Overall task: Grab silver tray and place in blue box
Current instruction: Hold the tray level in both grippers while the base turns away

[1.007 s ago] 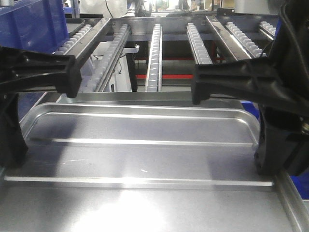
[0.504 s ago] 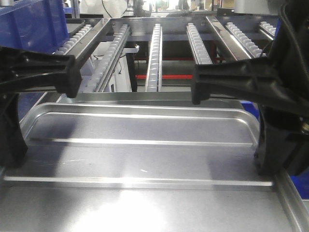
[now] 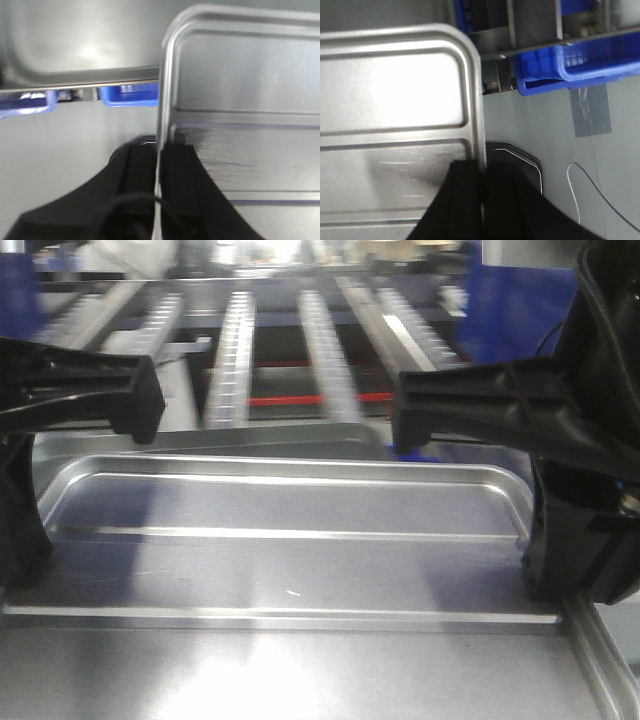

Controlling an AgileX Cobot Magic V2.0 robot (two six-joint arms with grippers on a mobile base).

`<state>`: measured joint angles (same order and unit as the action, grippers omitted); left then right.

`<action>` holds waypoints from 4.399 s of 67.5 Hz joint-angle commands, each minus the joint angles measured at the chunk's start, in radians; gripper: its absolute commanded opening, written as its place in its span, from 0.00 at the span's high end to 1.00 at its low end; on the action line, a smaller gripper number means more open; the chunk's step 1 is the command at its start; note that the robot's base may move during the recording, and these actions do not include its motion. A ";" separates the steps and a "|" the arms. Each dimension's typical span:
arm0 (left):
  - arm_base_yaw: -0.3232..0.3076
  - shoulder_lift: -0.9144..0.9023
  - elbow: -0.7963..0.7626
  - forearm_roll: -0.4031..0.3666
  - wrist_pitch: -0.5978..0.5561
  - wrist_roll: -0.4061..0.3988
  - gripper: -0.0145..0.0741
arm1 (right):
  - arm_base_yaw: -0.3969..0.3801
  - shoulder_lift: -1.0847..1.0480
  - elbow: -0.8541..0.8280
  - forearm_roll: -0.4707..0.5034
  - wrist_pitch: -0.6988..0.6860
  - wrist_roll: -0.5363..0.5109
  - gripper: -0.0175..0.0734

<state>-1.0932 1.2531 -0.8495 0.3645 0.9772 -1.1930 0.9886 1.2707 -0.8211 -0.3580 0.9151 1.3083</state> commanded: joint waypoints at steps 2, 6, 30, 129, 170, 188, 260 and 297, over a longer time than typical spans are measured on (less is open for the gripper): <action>-0.012 -0.028 -0.026 0.014 -0.017 0.000 0.84 | 0.002 -0.029 -0.024 -0.038 -0.021 0.005 0.73; -0.012 -0.028 -0.026 0.014 -0.017 0.000 0.84 | 0.002 -0.029 -0.024 -0.038 -0.021 0.005 0.73; -0.012 -0.028 -0.026 0.014 -0.017 0.000 0.84 | 0.002 -0.029 -0.024 -0.038 -0.015 0.005 0.73; -0.012 -0.028 -0.026 0.014 -0.017 0.000 0.84 | 0.002 -0.029 -0.024 -0.038 -0.014 0.005 0.73; -0.012 -0.028 -0.026 0.014 -0.017 0.000 0.84 | 0.002 -0.029 -0.024 -0.038 -0.014 0.005 0.73; -0.012 -0.028 -0.026 0.014 -0.017 0.000 0.84 | 0.002 -0.029 -0.024 -0.038 -0.014 0.005 0.73; -0.012 -0.028 -0.026 0.014 -0.015 0.000 0.84 | 0.002 -0.029 -0.024 -0.038 -0.014 0.005 0.73; -0.012 -0.028 -0.026 0.014 -0.015 0.000 0.84 | 0.002 -0.029 -0.024 -0.038 -0.013 0.005 0.73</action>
<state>-1.0970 1.2531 -0.8495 0.3622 0.9741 -1.1912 0.9886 1.2707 -0.8211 -0.3580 0.9220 1.3126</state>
